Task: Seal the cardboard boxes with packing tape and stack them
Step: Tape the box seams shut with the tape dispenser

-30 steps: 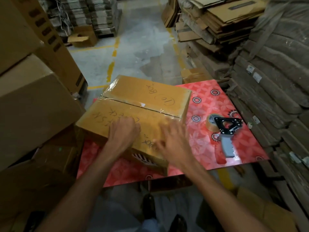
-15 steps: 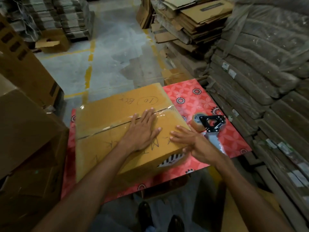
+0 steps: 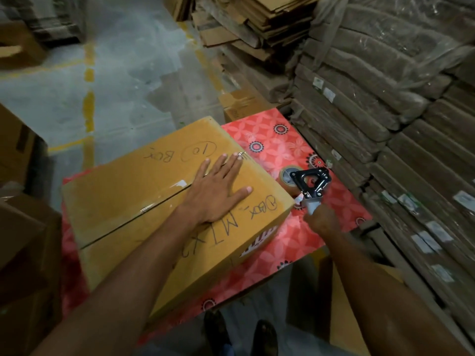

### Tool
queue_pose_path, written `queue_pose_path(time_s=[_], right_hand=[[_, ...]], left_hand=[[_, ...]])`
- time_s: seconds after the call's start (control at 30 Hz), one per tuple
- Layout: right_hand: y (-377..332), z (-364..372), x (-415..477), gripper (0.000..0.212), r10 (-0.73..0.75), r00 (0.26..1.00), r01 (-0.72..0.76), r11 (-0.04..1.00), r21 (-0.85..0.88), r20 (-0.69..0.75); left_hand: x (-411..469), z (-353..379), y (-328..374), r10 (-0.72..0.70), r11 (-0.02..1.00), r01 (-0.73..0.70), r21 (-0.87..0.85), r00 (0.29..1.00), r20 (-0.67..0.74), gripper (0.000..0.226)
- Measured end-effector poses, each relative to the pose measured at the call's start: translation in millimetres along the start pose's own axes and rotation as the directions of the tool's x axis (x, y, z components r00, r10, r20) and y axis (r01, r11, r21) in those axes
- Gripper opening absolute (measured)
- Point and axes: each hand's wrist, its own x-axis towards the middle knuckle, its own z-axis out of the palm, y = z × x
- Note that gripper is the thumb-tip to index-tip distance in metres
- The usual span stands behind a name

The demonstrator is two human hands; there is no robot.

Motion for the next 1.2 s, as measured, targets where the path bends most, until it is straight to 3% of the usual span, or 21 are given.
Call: queue_pose_path(time_s=[0.13,0.4,0.47,0.5,0.57,0.6,0.63,0.67,0.7,0.73,0.77,0.83,0.97,1.2], right_hand=[[16,35,53,0.067,0.061,0.998,-0.062,0.996,0.065,0.021],[-75,-56,-16,0.009,0.114,0.993,-0.105,0.883,0.457,0.009],[-98,-83,-37,0.005,0.002,0.999,-0.032,0.793,0.609,0.05],[-110,-96,-50,0.007,-0.07,0.991,-0.034,0.688,0.725,0.113],[-128,-120,-74,0.008,-0.236,0.953,-0.05,0.503,0.863,0.192],[-137,-129,-87,0.007,-0.312,0.933,-0.015,0.468,0.884,0.181],[-145,-136,-101,0.011,-0.379,0.913,0.043,0.457,0.888,0.151],[-151,-139,-112,0.018,-0.438,0.891,0.105,0.453,0.885,0.119],[-157,-139,-122,0.023,-0.48,0.872,0.148,0.449,0.881,0.098],[-162,-136,-130,0.026,-0.507,0.857,0.175,0.445,0.878,0.086],[-164,-130,-135,0.026,-0.526,0.846,0.187,0.447,0.875,0.088],[-165,-119,-141,0.024,-0.538,0.837,0.192,0.468,0.863,0.105],[-169,-99,-149,0.02,-0.566,0.814,0.249,0.545,0.801,0.132],[-174,-93,-145,0.023,-0.564,0.806,0.261,0.61,0.748,0.179]], left_hand=[[4,4,0,0.006,1.0,-0.006,0.001,1.0,-0.014,0.082],[17,6,5,0.013,1.0,-0.013,-0.001,0.999,-0.053,0.083],[26,1,8,0.037,0.999,-0.038,-0.027,0.999,-0.032,0.084],[31,-5,8,0.049,0.996,-0.05,-0.072,0.999,-0.01,0.083],[48,-19,5,0.032,0.955,-0.03,-0.295,0.999,0.003,0.072],[56,-30,5,-0.026,0.851,0.022,-0.524,1.0,-0.001,0.059],[63,-44,5,-0.126,0.614,0.101,-0.783,0.992,0.029,0.047],[68,-59,4,-0.212,0.266,0.175,-0.948,0.97,0.12,0.043],[73,-73,3,-0.232,-0.069,0.225,-0.972,0.944,0.235,0.046],[77,-86,0,-0.186,-0.29,0.275,-0.917,0.923,0.336,0.052],[78,-96,-4,-0.127,-0.398,0.322,-0.859,0.908,0.4,0.06],[72,-108,-7,-0.012,-0.45,0.402,-0.798,0.89,0.455,0.065],[54,-105,-20,0.059,-0.454,0.456,-0.765,0.872,0.485,0.038],[48,-89,-31,-0.008,-0.472,0.496,-0.729,0.824,0.566,0.02]])
